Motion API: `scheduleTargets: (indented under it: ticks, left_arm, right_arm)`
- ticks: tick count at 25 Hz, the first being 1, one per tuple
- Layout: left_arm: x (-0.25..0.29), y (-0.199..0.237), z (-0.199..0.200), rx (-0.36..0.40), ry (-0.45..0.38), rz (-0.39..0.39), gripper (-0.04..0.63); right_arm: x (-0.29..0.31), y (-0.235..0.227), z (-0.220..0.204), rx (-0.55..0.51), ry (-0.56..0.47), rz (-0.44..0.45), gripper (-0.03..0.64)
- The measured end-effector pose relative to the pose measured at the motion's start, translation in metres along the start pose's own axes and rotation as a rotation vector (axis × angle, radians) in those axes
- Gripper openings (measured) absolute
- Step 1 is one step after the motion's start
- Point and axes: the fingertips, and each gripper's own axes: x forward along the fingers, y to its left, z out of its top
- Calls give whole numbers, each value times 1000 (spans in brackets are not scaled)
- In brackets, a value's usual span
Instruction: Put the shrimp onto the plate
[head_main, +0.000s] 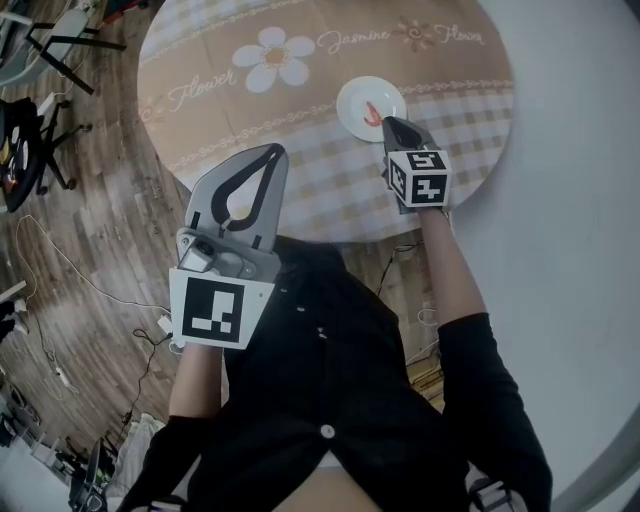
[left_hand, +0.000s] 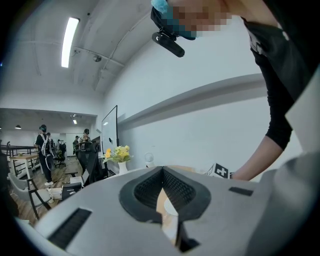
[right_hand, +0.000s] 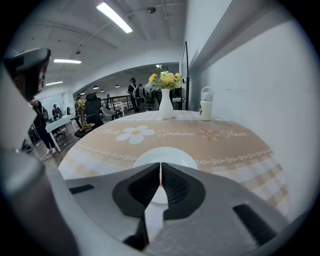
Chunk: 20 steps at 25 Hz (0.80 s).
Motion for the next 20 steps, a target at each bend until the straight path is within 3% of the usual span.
scheduleTargets:
  ticks: [20]
  left_arm:
    - [3,-11,33,28,-80,-40,2]
  right_arm:
    - [-117,29,64,-67,-284,-121,5]
